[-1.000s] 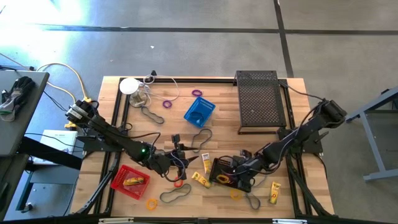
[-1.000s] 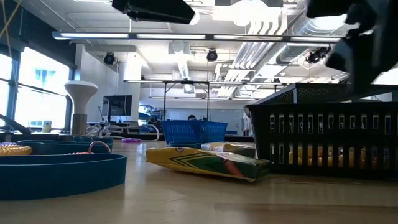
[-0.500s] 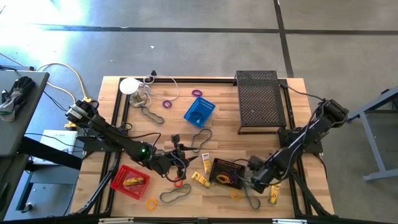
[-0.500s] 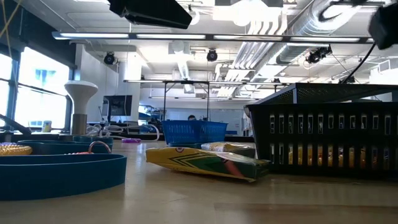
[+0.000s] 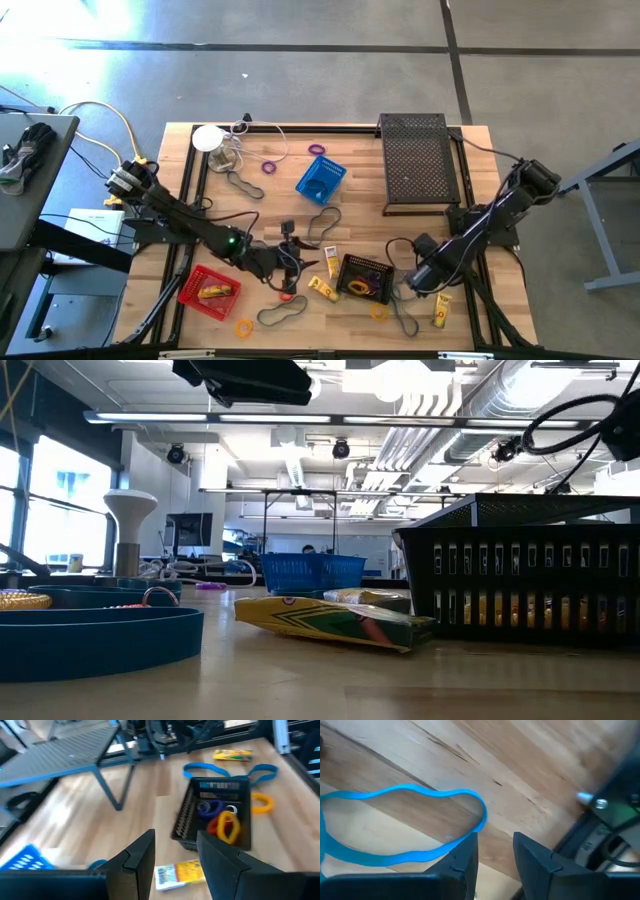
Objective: Pick & Place Office Desk Supplies
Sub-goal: Put the blue rubber band into the blue bin
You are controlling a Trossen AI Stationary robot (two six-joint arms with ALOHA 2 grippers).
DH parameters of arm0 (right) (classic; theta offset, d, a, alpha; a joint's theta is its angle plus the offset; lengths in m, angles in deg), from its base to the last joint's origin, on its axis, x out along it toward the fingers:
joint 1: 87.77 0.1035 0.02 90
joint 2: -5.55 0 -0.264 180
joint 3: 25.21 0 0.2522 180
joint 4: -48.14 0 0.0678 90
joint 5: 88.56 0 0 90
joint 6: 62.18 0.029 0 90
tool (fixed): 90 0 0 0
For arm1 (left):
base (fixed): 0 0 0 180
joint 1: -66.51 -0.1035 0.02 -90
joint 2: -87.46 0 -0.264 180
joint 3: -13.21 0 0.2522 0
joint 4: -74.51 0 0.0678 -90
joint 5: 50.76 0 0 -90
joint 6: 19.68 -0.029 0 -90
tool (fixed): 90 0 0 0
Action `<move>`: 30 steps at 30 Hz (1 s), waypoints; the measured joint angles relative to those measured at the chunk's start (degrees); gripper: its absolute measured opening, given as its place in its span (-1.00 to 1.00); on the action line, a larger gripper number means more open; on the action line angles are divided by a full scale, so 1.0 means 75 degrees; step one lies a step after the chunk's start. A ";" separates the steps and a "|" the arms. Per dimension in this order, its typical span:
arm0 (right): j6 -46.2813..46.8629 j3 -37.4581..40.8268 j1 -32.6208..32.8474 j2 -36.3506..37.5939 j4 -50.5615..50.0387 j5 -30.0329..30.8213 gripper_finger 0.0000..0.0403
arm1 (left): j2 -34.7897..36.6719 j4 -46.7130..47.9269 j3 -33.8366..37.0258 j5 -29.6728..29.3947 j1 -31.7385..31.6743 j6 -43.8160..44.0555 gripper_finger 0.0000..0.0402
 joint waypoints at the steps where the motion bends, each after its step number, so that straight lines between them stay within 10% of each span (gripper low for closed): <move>1: -0.0022 0.0092 -0.0044 -0.0003 0.0142 -0.0024 -0.44 | 0.0000 0.0009 0.0000 0.0142 -0.0018 0.0060 -0.31; 30: -0.1056 0.1882 -0.0444 0.0020 0.2541 -0.0290 -0.45 | 0.0000 0.0090 -0.0006 0.0845 -0.0147 0.0115 -0.31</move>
